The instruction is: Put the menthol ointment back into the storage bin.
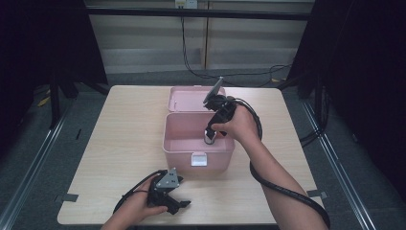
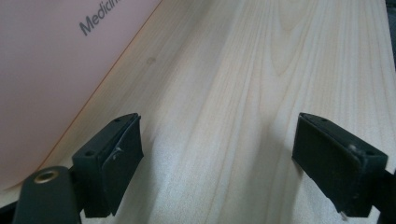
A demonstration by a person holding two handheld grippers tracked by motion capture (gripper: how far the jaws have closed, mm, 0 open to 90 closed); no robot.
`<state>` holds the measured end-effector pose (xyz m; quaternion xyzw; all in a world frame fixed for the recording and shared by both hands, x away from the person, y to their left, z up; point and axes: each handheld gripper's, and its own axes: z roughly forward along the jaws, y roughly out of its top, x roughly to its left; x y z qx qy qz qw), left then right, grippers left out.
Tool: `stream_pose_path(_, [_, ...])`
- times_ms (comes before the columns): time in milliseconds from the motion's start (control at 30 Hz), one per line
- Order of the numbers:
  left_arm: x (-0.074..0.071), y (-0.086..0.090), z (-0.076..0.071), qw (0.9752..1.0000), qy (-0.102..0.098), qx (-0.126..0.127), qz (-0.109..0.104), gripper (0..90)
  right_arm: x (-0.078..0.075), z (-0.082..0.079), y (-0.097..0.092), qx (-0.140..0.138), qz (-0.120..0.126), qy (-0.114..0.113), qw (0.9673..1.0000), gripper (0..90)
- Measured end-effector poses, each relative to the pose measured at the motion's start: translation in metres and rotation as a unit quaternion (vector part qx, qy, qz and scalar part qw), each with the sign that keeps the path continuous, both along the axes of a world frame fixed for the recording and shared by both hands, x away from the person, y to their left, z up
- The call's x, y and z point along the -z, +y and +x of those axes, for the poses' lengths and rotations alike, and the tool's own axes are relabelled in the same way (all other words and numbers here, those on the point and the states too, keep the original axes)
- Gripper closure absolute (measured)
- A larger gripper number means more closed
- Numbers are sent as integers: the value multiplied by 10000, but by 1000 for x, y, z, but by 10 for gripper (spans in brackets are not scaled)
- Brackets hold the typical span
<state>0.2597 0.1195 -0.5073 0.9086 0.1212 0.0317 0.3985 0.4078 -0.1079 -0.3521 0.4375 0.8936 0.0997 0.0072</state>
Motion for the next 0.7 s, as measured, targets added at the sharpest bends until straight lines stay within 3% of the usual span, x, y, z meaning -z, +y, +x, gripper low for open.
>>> stream_pose_path(400, [0, 0, 0, 10000, -5, 4, 8, 153, -19, -11, -9, -239, -90, 59, 9997, 240])
stream_pose_path(700, [0, 0, 0, 10000, -6, 5, 8, 153, -27, -17, -17, -203, -110, 91, 9997, 240])
